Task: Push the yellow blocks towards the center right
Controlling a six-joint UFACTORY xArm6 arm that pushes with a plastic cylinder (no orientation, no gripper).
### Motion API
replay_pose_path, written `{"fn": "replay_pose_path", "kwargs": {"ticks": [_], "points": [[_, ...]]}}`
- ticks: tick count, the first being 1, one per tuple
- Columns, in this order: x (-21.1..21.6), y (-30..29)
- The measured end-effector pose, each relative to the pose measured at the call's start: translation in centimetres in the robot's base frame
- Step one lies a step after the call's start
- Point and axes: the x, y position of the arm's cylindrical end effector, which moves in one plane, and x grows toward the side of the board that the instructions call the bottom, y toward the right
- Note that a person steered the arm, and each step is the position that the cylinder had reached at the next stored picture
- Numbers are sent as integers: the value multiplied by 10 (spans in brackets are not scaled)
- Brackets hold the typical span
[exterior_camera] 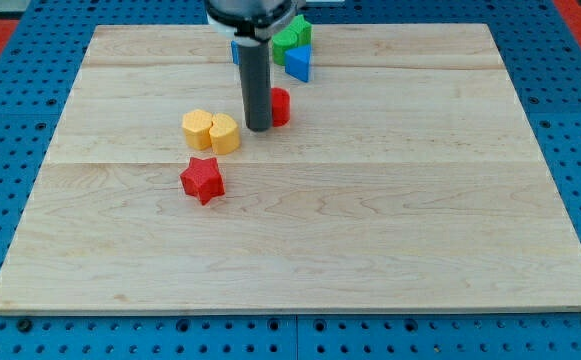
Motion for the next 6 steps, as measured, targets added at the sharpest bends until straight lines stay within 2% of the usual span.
{"fn": "replay_pose_path", "kwargs": {"ticks": [2,3,4,6], "points": [[-18,-130],[-3,-149],[20,-132],[34,-31]]}}
